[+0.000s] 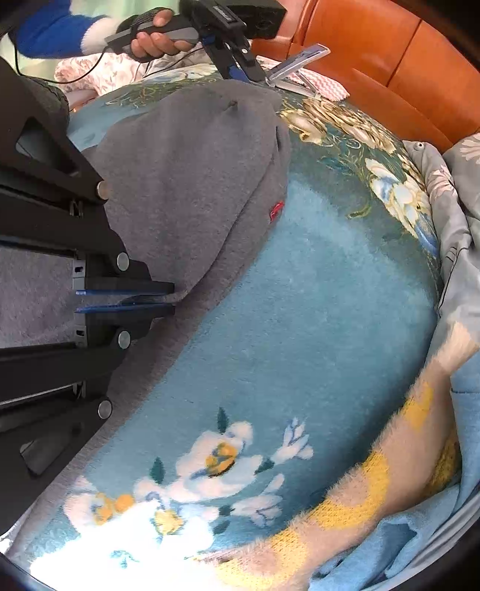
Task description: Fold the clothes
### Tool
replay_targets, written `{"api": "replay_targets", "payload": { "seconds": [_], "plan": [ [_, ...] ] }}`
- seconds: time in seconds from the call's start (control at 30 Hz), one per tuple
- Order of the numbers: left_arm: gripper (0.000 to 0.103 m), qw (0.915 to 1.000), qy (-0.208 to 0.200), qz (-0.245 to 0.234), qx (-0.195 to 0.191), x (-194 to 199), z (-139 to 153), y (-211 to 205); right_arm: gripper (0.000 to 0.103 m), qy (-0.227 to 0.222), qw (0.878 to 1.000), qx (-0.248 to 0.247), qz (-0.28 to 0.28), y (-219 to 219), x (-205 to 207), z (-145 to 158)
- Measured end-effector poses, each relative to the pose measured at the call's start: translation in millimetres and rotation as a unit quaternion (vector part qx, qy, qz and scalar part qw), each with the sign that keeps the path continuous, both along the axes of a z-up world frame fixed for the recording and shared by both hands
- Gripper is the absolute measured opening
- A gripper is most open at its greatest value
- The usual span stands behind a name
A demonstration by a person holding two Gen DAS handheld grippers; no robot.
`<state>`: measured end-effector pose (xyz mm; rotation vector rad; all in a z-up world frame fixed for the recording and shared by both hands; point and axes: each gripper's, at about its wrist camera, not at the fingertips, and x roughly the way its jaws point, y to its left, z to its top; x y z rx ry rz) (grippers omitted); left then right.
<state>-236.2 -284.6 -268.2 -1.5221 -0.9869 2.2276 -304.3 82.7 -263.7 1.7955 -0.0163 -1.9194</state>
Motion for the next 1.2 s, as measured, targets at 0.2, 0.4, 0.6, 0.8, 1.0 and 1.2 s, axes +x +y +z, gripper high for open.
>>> {"api": "replay_targets", "payload": {
  "seconds": [0.2,0.4,0.6,0.8,1.0,1.2],
  "plan": [
    [0.016,0.9995,0.018,-0.018,-0.019,5.9,4.9,11.0,0.005,0.001,1.0,0.0,-0.011,1.4,1.8,2.1],
    [0.004,0.9982,0.053,-0.003,-0.026,6.4,21.1,11.3,0.005,0.02,0.999,-0.011,-0.026,5.3,1.6,13.4],
    [0.004,0.9968,0.055,0.003,-0.058,-23.9,27.9,14.7,0.005,0.033,0.999,-0.011,-0.039,11.8,-2.6,20.0],
    [0.005,0.9979,0.001,0.025,-0.06,-32.7,-9.2,13.3,0.005,0.012,0.999,0.003,-0.044,8.4,-7.6,3.8],
    [0.015,0.9969,0.015,0.038,-0.068,-6.0,11.3,7.3,0.012,0.027,0.999,0.029,-0.034,6.1,-5.8,11.5],
    [0.058,0.9886,0.028,0.063,-0.134,45.4,29.4,-1.5,0.053,0.079,0.995,0.024,-0.063,23.8,14.9,55.3]
  ]
}}
